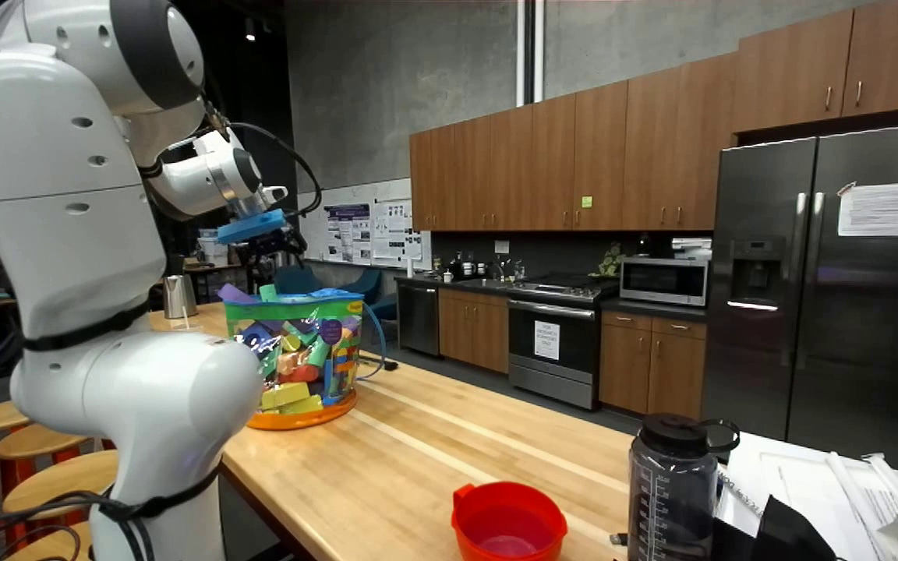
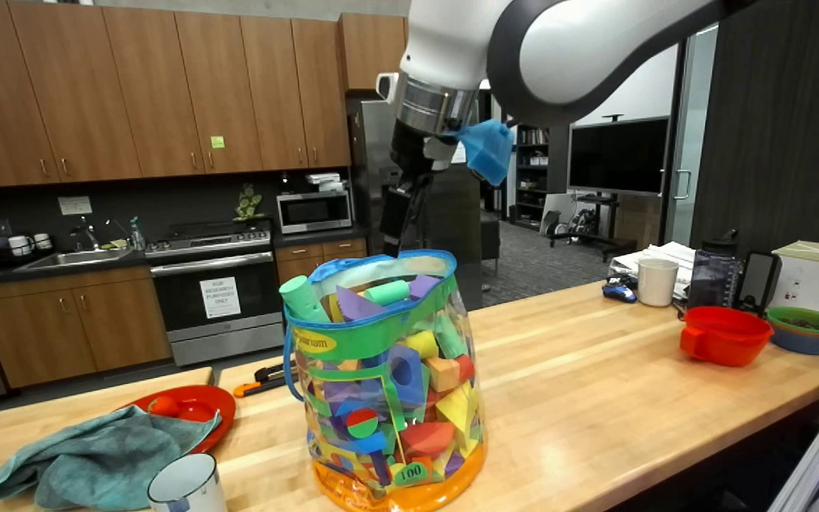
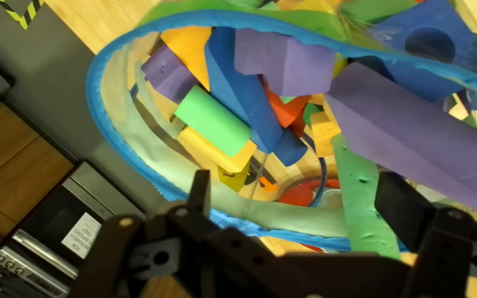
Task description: Remove a purple block from the clear bag and put it on the table
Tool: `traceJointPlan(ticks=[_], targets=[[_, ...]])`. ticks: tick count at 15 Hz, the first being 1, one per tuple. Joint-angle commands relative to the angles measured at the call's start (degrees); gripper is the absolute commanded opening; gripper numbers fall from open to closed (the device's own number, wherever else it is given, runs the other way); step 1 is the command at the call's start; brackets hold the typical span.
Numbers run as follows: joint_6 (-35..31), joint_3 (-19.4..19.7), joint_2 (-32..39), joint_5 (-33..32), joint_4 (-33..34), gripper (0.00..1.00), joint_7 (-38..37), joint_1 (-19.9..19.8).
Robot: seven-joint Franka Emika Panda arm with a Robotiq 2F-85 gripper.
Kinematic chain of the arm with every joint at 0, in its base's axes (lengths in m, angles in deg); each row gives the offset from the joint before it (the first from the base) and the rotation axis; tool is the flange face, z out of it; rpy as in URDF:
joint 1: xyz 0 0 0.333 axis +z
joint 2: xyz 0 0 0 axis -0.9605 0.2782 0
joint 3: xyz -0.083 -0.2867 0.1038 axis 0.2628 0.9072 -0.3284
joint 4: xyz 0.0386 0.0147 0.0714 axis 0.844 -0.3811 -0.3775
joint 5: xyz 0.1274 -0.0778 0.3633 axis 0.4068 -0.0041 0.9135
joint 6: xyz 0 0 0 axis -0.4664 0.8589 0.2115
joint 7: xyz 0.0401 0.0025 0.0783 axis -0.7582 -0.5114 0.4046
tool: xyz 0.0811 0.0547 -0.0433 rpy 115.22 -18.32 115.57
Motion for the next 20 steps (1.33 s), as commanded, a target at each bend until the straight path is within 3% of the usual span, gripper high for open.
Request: traceJointPlan(ticks=[1, 5, 14, 20], targets=[[1.8, 0.3, 1.1, -4.7, 1.3, 1.00, -3.4, -1.5], [4.8, 0.8, 1.2, -5.9, 0.8, 1.00, -4.5, -1.9], [14.3, 1.1, 0.3, -2.0, -0.6, 1.00, -3.1, 0.1], [14.2, 1.3, 0.4, 4.5, -1.4, 1.00, -1.7, 1.9]])
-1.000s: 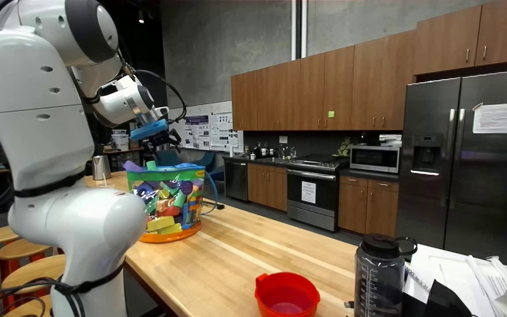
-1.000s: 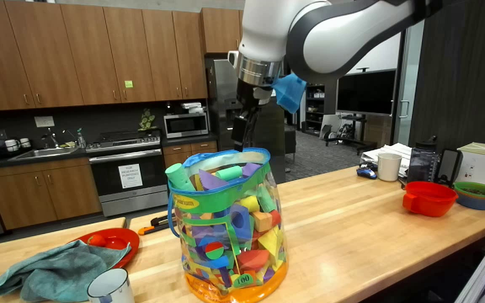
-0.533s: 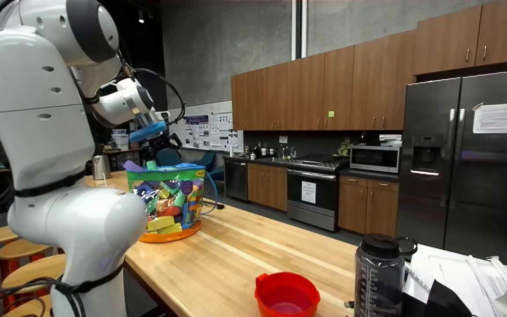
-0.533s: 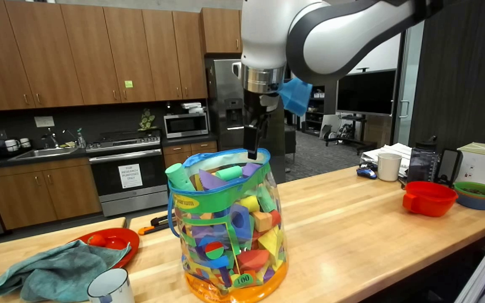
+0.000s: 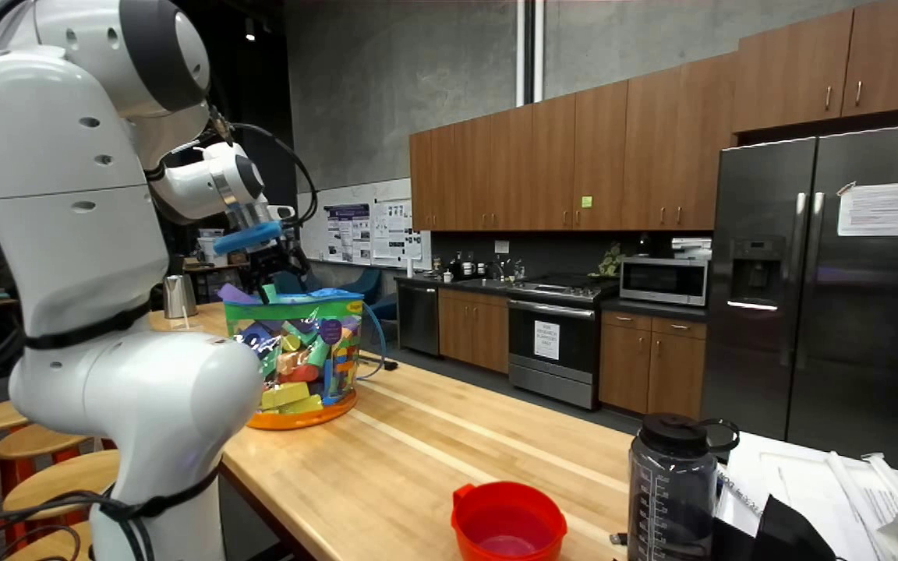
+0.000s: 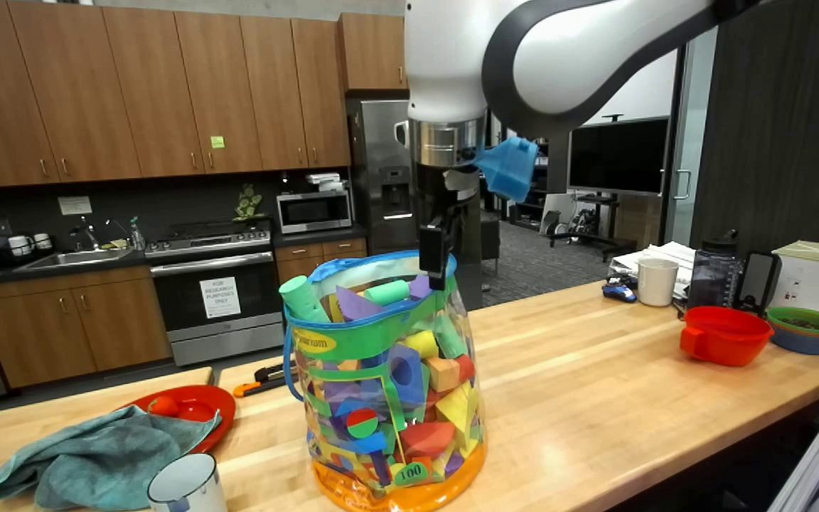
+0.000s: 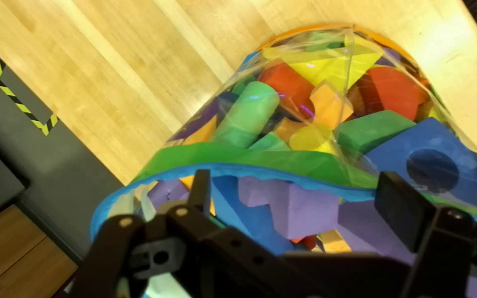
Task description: Remove a purple block from the clear bag and put it on the table
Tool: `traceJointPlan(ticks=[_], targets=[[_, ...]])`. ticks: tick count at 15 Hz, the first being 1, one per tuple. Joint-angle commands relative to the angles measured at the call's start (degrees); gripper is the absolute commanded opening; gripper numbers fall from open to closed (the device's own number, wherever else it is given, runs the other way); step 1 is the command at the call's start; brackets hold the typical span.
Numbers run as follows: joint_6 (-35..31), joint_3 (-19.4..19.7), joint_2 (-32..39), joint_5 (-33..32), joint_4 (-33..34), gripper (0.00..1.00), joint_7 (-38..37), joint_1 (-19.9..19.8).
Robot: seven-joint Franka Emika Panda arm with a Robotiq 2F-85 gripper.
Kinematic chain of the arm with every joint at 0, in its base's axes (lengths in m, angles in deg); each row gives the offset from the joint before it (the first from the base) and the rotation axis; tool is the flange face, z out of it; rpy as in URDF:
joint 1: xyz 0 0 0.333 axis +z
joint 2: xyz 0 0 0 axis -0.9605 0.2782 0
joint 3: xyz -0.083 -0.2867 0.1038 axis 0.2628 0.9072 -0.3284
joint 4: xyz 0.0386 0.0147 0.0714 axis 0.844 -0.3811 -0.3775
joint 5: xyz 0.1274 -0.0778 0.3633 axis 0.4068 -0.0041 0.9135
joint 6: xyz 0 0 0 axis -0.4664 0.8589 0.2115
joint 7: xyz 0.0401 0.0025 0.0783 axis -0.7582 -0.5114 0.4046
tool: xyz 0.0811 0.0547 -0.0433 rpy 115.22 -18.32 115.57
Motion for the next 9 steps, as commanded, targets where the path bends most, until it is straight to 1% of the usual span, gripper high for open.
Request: traceJointPlan(ticks=[1, 5, 9], targets=[[-0.3, 0.8, -0.7, 3.0, -1.0, 1.00, 1.3, 1.3], [-1.7, 0.7, -0.8, 3.6, -1.3, 1.00, 1.3, 1.7], [-6.6, 0.8, -0.8, 4.4, -0.8, 1.00, 1.7, 2.1]])
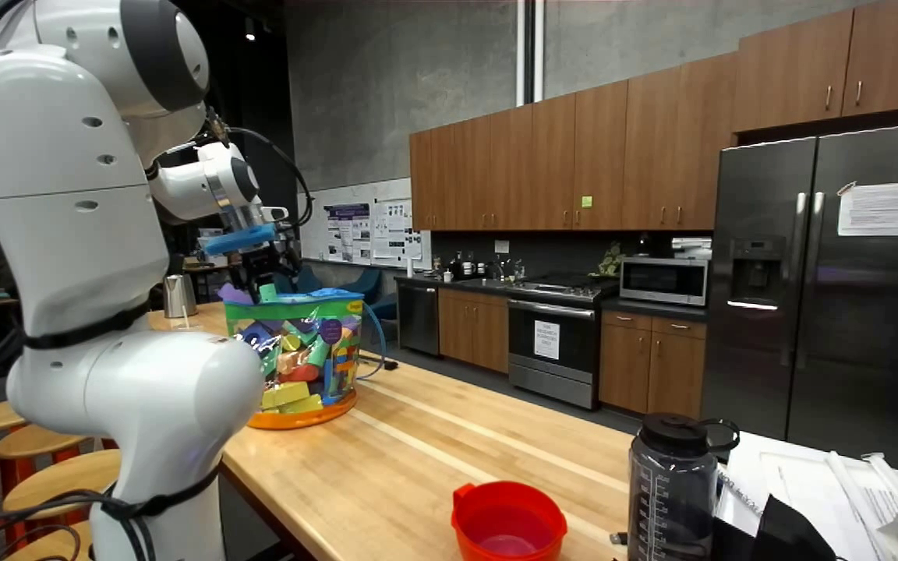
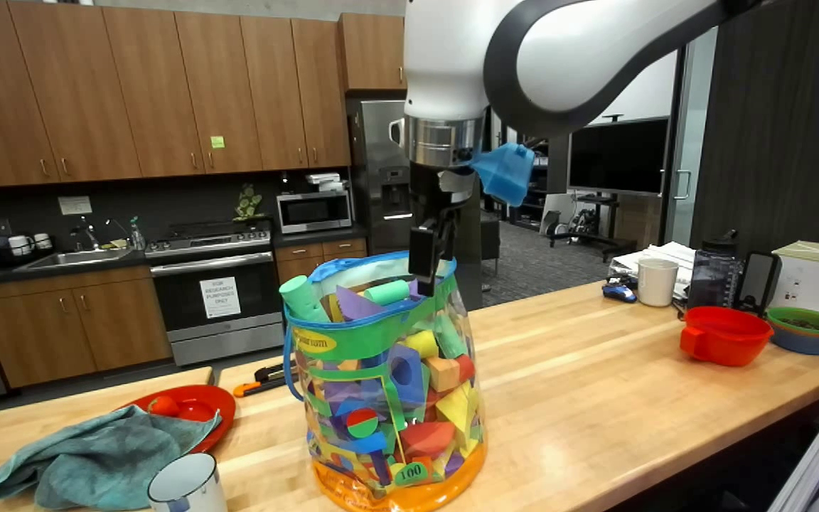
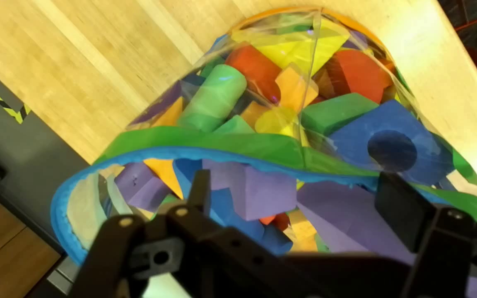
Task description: Remove a purple block from the clear bag and put it on the table
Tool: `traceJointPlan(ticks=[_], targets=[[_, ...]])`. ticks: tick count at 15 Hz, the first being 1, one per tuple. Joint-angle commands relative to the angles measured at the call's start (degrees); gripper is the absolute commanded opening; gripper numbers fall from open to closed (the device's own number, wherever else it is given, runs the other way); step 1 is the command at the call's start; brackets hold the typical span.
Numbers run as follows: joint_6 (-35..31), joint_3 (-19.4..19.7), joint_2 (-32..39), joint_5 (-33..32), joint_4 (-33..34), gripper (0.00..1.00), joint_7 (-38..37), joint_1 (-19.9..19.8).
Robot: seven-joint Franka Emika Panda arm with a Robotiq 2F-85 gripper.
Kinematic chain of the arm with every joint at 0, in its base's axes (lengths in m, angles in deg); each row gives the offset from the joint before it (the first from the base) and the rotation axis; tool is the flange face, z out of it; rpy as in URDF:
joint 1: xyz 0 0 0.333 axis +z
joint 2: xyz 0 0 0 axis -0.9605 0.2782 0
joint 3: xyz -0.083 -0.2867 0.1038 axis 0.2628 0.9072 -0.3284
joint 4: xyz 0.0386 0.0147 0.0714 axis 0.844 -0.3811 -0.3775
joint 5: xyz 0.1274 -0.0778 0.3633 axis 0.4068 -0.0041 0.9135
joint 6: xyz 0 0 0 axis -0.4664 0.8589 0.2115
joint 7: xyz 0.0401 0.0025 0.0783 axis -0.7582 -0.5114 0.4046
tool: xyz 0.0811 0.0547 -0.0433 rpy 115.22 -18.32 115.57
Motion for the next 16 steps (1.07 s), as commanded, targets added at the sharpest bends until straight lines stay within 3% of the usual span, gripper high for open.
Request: traceJointPlan(ticks=[1, 5, 16], targets=[[-4.3, 0.8, -0.7, 2.0, -0.1, 1.00, 1.5, 0.8], [-7.5, 0.6, -0.3, 0.7, -0.3, 1.00, 0.4, 0.3], [-6.7, 0.8, 0.2, -0.2, -0.3, 1.00, -0.1, -0.3]])
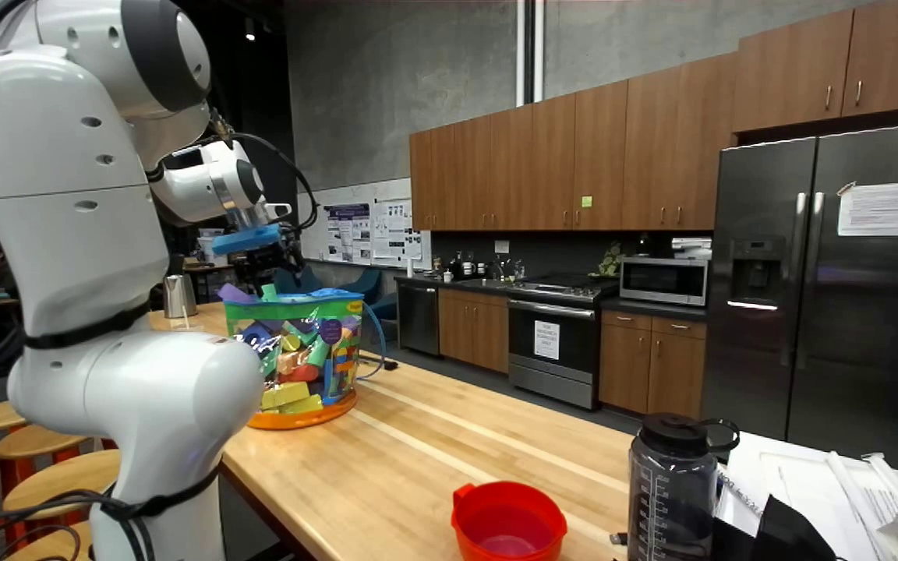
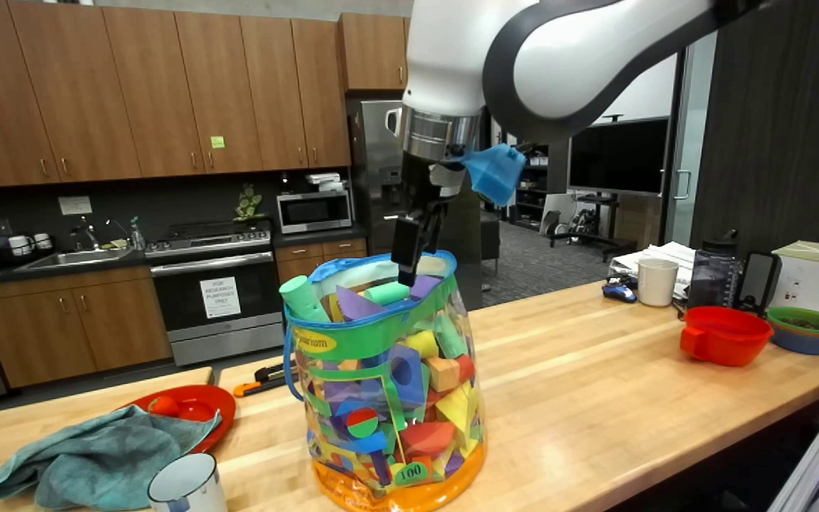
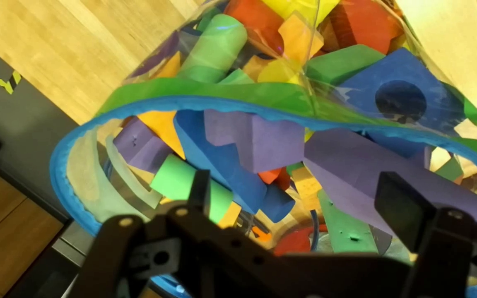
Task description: Remove a purple block from the clear bag and put it on the table
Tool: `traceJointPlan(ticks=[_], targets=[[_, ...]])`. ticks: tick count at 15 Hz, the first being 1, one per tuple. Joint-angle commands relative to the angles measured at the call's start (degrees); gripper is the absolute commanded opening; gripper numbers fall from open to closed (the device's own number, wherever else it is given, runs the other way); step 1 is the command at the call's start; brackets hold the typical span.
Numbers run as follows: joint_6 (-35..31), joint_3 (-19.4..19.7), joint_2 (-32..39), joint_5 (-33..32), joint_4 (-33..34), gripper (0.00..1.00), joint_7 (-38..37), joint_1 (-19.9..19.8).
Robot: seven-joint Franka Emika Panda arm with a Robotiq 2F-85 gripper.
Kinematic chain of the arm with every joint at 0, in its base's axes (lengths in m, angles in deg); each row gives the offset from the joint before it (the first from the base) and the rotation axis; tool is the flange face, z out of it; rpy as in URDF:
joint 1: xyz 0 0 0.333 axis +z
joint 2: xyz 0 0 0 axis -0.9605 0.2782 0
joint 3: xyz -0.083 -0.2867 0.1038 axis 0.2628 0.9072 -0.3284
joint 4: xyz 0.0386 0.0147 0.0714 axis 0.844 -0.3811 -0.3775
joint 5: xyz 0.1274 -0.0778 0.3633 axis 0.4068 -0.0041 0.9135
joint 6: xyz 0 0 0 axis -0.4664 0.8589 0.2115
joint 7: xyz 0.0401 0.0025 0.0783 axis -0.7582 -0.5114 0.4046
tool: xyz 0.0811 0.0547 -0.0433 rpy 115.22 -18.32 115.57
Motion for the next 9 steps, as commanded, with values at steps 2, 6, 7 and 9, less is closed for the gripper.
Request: traceJointPlan(ticks=[2, 6, 7, 9], targets=[[-0.1, 0.4, -0.2, 1.1, 0.0, 1.00, 0.7, 0.5], [-0.4, 0.1, 1.2, -1.1, 0.1, 1.00, -1.1, -0.1], [-0.4, 0.1, 1.5, -1.4, 0.1, 1.00, -1.3, -0.2], [-0.4, 0.2, 2.2, -2.2, 0.1, 1.00, -1.9, -0.4]])
